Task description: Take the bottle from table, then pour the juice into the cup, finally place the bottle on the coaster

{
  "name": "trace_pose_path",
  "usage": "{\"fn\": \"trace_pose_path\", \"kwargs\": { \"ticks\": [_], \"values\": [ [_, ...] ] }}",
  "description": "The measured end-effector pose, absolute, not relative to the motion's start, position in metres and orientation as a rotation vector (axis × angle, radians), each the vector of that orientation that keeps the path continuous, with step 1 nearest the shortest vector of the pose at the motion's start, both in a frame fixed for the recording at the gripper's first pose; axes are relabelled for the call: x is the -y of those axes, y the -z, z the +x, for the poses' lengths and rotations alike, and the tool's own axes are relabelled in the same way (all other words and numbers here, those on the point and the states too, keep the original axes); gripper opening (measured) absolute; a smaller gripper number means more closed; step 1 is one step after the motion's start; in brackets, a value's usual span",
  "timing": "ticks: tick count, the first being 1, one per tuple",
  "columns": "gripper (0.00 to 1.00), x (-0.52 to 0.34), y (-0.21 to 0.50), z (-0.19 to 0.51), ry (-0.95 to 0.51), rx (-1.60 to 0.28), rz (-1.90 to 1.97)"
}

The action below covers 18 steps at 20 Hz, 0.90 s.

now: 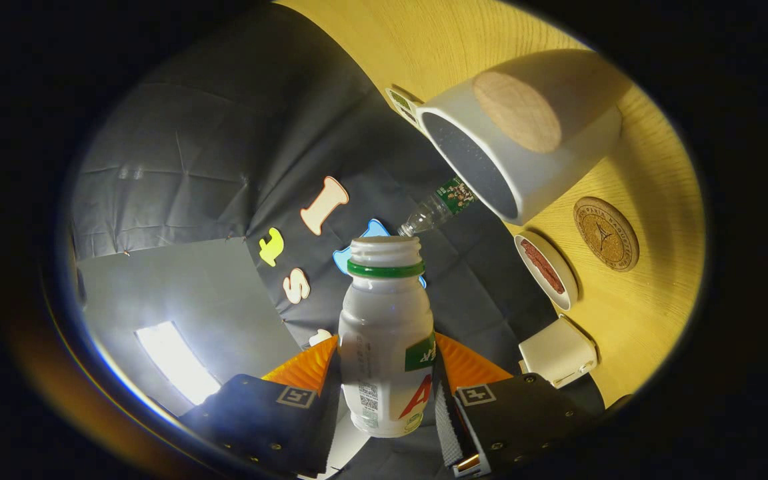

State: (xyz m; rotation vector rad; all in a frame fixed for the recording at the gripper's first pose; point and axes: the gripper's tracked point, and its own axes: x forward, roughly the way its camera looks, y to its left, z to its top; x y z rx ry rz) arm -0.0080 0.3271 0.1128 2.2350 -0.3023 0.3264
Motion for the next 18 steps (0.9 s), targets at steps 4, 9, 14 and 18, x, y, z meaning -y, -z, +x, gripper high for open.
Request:
{"fn": "trace_pose_path", "kwargs": {
  "ticks": [4, 9, 14, 18],
  "values": [
    [0.62, -0.325, -0.113, -0.009, -0.325, 0.305, 2.227],
    [0.62, -0.326, -0.113, -0.008, -0.327, 0.302, 2.215],
    [0.62, -0.345, -0.108, 0.002, -0.291, 0.218, 1.991],
    [0.62, -0.348, -0.084, 0.011, -0.204, 0.113, 1.572]
  ]
}}
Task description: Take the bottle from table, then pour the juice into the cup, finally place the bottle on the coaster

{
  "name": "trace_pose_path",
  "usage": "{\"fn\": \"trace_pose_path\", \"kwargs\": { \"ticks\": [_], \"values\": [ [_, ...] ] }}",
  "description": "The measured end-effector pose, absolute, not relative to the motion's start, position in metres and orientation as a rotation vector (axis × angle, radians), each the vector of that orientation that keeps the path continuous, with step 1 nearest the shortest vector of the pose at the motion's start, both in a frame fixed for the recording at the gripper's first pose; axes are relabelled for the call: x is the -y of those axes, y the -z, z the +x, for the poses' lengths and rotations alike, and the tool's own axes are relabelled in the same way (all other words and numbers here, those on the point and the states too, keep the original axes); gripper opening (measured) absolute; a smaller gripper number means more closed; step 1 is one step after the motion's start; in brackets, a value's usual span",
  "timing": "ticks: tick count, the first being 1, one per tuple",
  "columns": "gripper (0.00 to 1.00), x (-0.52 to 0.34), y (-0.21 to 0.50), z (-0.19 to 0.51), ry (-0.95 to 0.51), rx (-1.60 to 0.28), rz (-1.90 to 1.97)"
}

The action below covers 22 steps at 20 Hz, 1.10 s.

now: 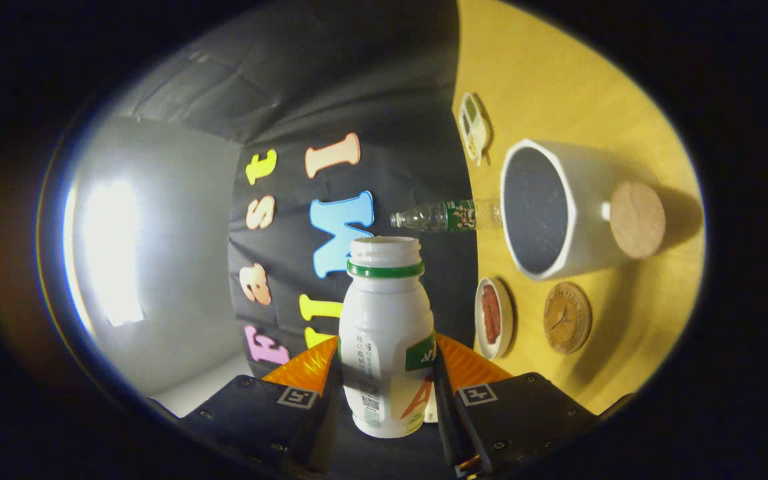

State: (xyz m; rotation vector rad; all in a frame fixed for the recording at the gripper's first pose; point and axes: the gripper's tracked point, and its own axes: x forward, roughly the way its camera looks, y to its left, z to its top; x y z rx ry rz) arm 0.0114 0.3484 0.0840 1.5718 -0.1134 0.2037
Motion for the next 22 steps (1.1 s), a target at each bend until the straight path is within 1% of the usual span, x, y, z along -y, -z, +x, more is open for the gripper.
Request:
{"fn": "trace_pose_path", "kwargs": {
  "ticks": [3, 6, 13, 17, 19, 22],
  "values": [
    [0.62, -0.341, -0.076, 0.014, -0.167, 0.089, 1.332],
    [0.62, -0.339, -0.073, 0.017, -0.164, 0.058, 1.081],
    [0.62, -0.348, -0.041, 0.036, -0.111, -0.045, 0.611],
    [0.62, -0.355, -0.022, 0.048, -0.045, -0.089, 0.385],
    [0.62, -0.366, -0.018, 0.059, -0.018, -0.077, 0.295],
    [0.62, -0.374, -0.015, 0.064, -0.008, -0.086, 0.202]
  ]
}}
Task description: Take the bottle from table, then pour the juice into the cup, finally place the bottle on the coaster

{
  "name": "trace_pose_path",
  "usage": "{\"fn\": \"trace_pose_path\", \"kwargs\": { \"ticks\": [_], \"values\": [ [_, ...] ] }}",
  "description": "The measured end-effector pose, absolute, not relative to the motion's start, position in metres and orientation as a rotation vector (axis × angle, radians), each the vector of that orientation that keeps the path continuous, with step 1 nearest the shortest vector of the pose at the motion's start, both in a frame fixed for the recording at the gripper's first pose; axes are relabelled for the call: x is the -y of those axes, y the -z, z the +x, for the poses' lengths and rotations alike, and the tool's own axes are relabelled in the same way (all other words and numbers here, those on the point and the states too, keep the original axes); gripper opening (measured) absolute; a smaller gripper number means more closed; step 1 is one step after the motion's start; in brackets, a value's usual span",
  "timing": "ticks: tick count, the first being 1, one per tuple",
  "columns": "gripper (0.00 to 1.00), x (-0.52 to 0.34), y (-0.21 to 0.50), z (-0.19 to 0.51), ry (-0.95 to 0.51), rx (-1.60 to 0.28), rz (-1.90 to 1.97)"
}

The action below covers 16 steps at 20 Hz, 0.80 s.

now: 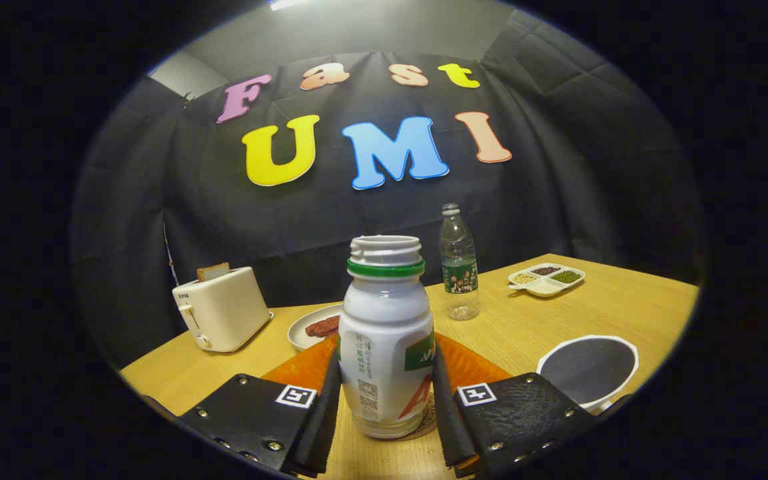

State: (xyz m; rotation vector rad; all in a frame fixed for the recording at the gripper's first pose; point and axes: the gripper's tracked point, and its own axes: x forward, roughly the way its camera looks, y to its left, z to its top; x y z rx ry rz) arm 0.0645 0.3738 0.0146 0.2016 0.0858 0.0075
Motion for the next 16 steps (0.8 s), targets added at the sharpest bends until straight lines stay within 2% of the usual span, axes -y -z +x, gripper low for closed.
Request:
{"fn": "trace_pose_path", "kwargs": {
  "ticks": [6, 13, 15, 16],
  "values": [
    [0.62, -0.372, -0.019, 0.066, 0.041, -0.089, 0.004],
    [0.63, -0.373, -0.014, 0.068, 0.019, -0.058, 0.091],
    [0.64, -0.372, -0.015, 0.067, 0.018, -0.048, 0.12],
    [0.68, -0.372, -0.014, 0.069, 0.015, -0.051, 0.133]
  ]
}}
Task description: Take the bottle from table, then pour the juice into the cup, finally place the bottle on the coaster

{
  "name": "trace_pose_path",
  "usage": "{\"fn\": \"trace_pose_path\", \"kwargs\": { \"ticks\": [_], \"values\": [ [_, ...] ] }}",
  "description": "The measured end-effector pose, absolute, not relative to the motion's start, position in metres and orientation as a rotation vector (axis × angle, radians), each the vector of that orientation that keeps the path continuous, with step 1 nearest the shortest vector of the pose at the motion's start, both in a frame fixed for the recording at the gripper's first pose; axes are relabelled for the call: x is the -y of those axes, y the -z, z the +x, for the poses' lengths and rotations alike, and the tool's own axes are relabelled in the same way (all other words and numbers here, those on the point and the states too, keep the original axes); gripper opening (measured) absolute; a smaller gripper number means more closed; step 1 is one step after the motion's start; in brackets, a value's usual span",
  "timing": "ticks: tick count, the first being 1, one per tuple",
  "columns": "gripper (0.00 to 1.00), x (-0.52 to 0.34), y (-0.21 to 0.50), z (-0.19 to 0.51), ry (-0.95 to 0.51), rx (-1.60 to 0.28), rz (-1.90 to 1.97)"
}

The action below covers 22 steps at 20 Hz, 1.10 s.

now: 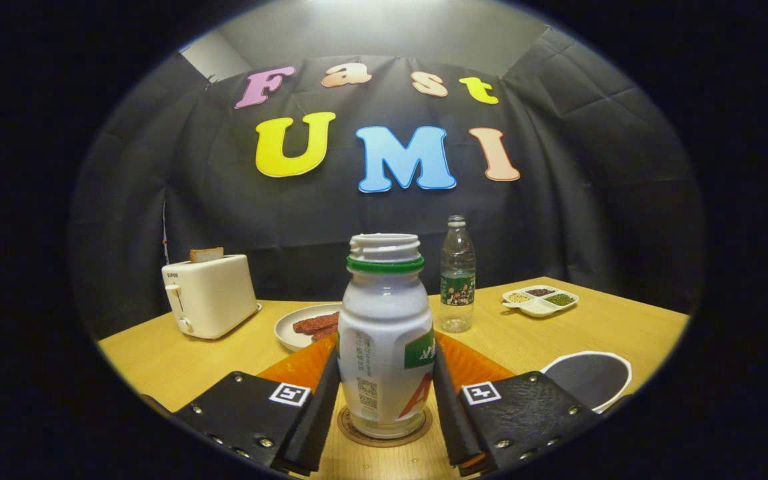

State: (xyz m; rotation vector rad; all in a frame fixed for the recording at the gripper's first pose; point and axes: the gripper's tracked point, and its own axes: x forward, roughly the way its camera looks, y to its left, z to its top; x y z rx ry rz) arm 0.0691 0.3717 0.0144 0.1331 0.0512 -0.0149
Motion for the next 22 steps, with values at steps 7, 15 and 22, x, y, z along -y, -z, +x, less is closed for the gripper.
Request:
{"fn": "trace_pose_path", "kwargs": {
  "ticks": [7, 15, 22],
  "values": [
    [0.98, -0.378, -0.027, 0.066, -0.013, -0.031, 0.134],
    [0.98, -0.389, -0.135, 0.032, -0.084, 0.102, 0.12],
    [0.98, -0.383, -0.228, -0.015, -0.115, 0.245, 0.086]
  ]
}}
